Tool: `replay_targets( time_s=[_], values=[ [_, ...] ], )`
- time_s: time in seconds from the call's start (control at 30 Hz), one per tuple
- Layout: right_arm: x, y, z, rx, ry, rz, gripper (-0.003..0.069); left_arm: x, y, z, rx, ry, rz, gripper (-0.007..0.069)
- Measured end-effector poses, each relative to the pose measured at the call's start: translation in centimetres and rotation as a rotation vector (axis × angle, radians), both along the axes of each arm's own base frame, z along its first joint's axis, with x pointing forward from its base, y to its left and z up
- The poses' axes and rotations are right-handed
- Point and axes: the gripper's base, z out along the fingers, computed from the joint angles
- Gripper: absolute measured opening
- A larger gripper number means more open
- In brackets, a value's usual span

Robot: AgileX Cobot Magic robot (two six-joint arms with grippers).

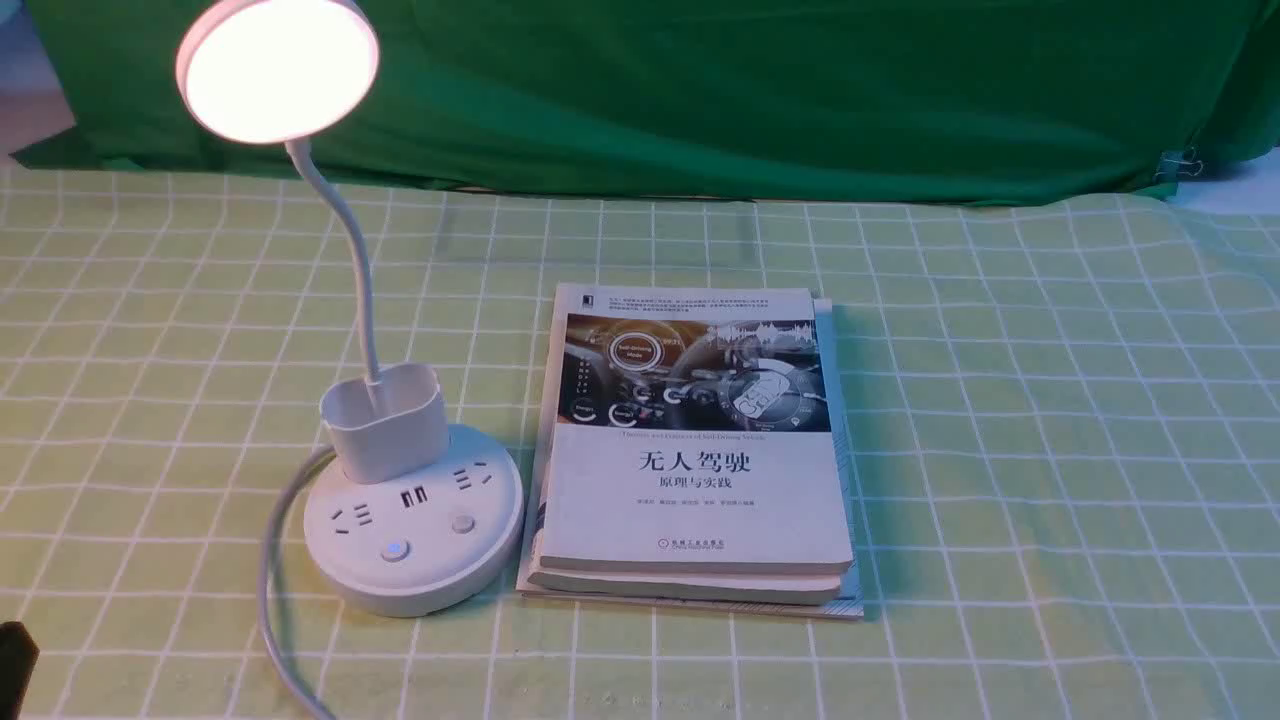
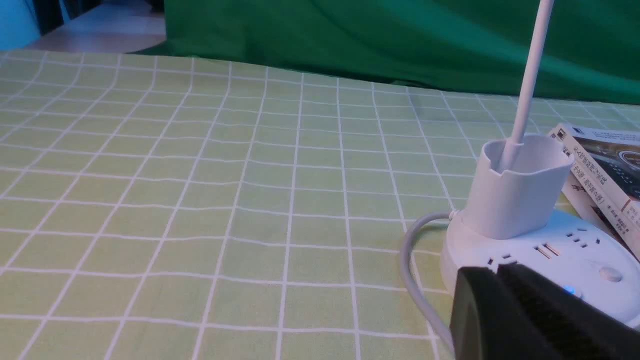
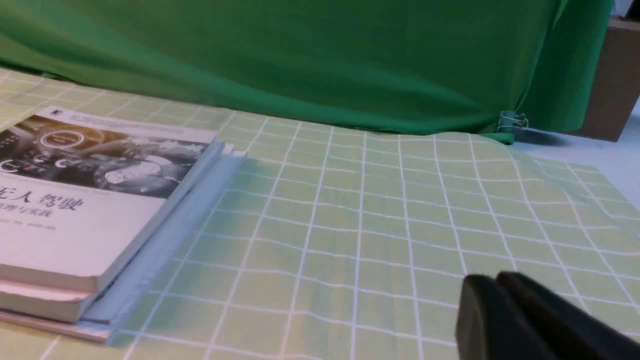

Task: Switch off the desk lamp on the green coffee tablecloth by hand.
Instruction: 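Press the power button on the round power strip under the lamp with the left gripper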

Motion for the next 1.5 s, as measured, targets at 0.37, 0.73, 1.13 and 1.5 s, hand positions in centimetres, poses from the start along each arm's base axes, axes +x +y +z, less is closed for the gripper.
replay_targets(
  time_s=[0.37, 0.73, 1.13, 1.5],
  values=[
    [0.0, 0.0, 0.0, 0.000, 0.000, 0.000, 0.0029, 0.0, 0.0, 0.2, -0.002, -0.022, 0.004, 0.0019],
    [0.0, 0.0, 0.0, 0.000, 0.000, 0.000, 0.0029, 0.0, 0.8, 2.7, -0.648, -0.325, 0.092, 0.0019],
    [0.0, 0.0, 0.0, 0.000, 0.000, 0.000, 0.0029, 5.3, -1.3, 12.0, -0.218, 0.384, -0.111, 0.0019],
    [0.0, 0.0, 0.0, 0.000, 0.000, 0.000, 0.0029, 16.9, -9.7, 7.9, 0.156, 0.989, -0.442, 0.0004]
  ],
)
